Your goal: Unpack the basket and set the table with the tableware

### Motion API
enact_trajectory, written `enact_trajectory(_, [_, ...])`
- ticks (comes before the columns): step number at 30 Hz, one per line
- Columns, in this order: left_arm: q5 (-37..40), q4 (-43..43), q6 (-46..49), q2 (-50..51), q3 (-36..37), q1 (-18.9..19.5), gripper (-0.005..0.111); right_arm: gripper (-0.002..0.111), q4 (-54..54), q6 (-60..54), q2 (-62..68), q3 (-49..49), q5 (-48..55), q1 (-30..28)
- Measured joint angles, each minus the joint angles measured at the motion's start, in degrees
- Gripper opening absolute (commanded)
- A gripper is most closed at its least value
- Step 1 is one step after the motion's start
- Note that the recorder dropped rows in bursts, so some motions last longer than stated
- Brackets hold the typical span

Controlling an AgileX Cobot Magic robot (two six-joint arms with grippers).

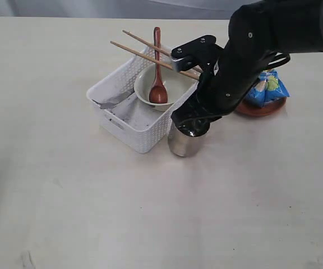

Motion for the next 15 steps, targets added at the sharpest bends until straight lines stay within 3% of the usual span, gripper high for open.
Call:
enact_trajectory(4, [0.0,0.0,0.0,0.0,0.0,0.0,0.0,0.052,0.0,-0.22,0.0,-1.46,3.2,0.0])
enact_trajectory(15, [0.0,0.0,0.0,0.0,0.0,0.0,0.0,0.046,2.8,-2.68,-4.43,-10.05,16.28,0.0])
